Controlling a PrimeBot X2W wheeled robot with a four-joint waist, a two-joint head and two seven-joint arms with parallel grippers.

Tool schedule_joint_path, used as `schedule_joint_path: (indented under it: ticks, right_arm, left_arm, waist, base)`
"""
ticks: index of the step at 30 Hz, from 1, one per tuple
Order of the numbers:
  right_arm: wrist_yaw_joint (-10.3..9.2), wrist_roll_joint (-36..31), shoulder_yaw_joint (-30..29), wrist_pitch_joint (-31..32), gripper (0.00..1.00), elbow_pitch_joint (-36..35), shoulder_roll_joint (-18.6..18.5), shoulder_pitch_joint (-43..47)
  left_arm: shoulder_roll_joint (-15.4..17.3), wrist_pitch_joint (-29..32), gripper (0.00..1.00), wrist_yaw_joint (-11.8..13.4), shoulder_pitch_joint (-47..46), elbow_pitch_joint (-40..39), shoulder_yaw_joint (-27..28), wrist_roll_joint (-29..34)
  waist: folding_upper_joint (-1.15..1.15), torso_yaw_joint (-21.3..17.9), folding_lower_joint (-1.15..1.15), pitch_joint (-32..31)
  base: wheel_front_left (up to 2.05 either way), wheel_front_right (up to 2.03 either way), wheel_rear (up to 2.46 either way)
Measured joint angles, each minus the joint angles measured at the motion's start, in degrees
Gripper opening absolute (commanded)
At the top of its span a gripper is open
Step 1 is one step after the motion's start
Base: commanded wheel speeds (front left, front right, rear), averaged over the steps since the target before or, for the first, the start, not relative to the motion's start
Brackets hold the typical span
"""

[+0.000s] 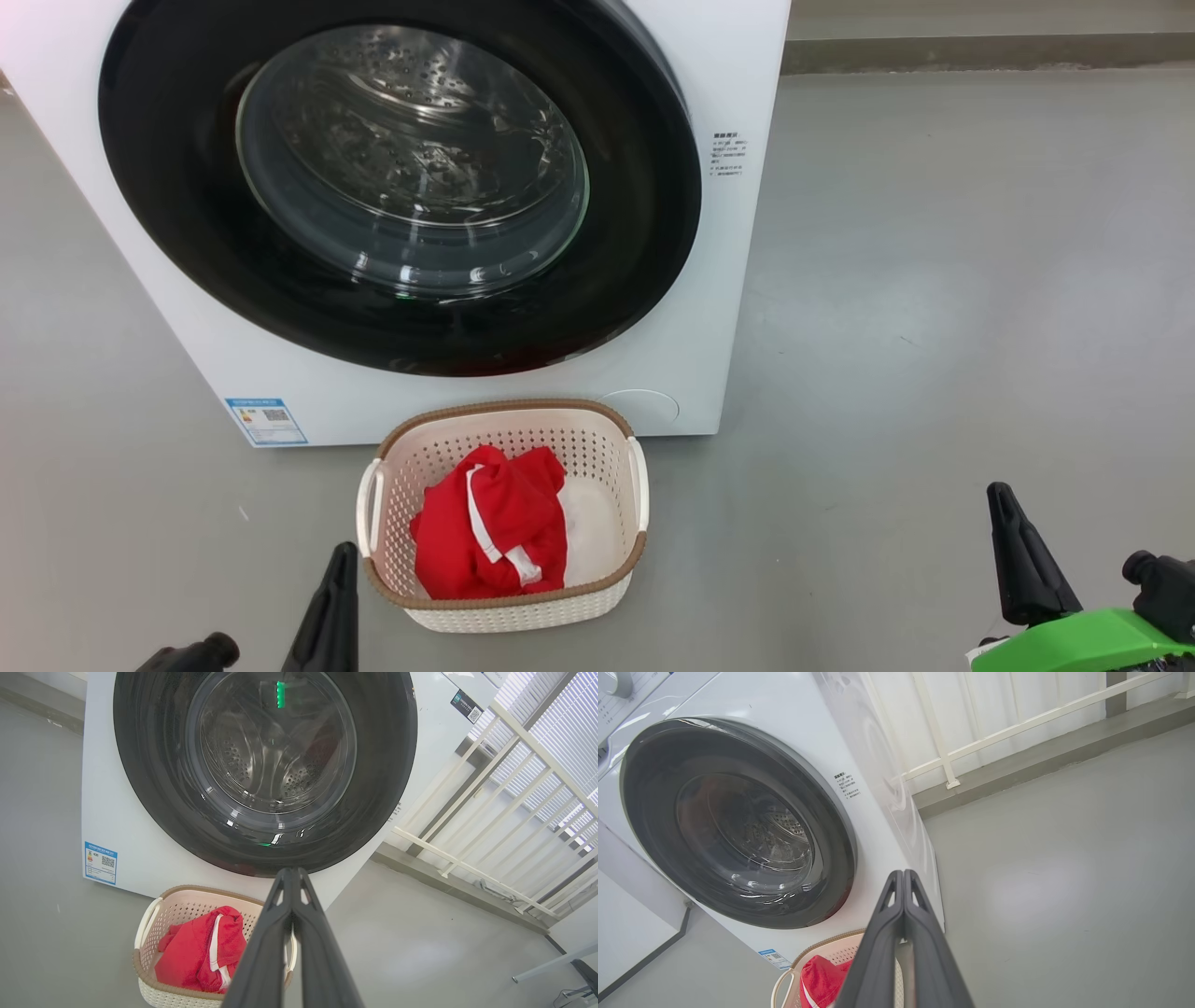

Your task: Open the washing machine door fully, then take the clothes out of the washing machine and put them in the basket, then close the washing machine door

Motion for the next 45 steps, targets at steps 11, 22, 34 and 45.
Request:
schedule_joint_path:
  ticks: [11,22,34,45]
  right_arm:
    - [0.00,7.40,-0.05,1.58,0.00,0.80,-0.05,-0.71]
    - [-0.01,15.56,-0.14,3.90,0.00,1.65,-0.25,-2.04]
    - [-0.15,23.34,-0.23,5.76,0.00,2.47,-0.32,-3.14]
    - [-0.16,30.70,-0.31,7.56,0.00,3.27,-0.41,-4.21]
  left_arm:
    - [0.23,1.21,0.00,-0.53,-0.48,1.10,0.35,-7.60]
    - [1.03,2.87,0.00,-0.94,-1.35,2.20,0.69,-15.86]
    - [1.25,4.52,0.00,-1.45,-2.43,3.45,1.09,-24.44]
    - [1.51,5.93,0.00,-1.99,-3.72,4.45,1.66,-32.09]
  waist:
    - [0.00,-0.06,0.00,0.07]
    - [0.00,-0.12,0.00,0.15]
    - [0.00,-0.19,0.00,0.23]
    - [0.00,-0.25,0.00,0.30]
  base:
    - [0.00,0.00,0.00]
    - [0.00,0.00,0.00]
    - [0.00,0.00,0.00]
    - [0.00,0.00,0.00]
